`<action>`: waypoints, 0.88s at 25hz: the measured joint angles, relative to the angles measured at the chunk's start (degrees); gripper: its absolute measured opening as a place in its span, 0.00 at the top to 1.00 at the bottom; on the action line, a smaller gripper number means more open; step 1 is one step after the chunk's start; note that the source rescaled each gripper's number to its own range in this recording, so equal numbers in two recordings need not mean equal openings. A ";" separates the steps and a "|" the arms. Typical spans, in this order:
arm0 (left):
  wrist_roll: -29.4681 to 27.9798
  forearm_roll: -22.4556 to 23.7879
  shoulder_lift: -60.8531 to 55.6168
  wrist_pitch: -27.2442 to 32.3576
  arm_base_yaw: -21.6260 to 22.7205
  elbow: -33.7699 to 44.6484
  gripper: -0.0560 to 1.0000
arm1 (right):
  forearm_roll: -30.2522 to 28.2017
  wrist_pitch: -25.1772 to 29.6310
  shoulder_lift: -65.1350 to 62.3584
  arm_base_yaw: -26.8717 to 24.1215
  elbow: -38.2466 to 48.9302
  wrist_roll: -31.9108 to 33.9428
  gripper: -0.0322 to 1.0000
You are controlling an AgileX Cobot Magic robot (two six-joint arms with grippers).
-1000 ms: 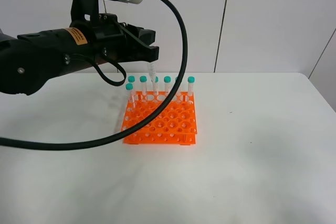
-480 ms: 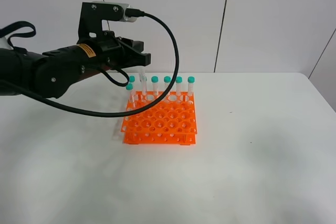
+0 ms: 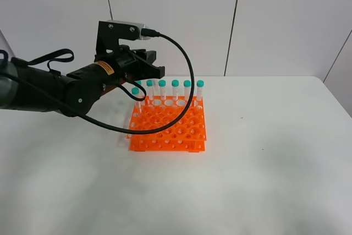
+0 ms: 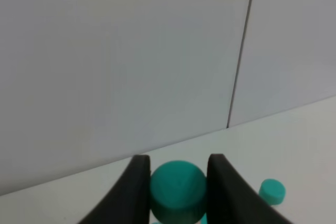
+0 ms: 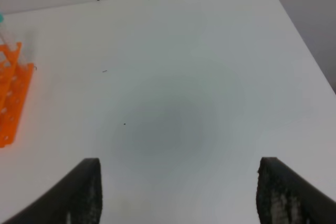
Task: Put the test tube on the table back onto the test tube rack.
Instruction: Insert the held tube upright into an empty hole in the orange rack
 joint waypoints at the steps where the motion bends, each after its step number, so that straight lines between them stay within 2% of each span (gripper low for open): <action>1: 0.00 0.00 0.54 -0.44 0.00 0.00 0.95 | 0.00 0.00 0.00 0.00 0.00 0.00 0.20; 13: 0.28 -0.09 4.29 -1.69 1.74 0.00 0.95 | 0.00 0.00 0.00 0.00 0.00 0.00 0.20; 22: 3.17 -0.09 5.96 -2.09 2.09 0.04 0.95 | -0.05 0.00 0.00 0.00 0.00 0.00 0.20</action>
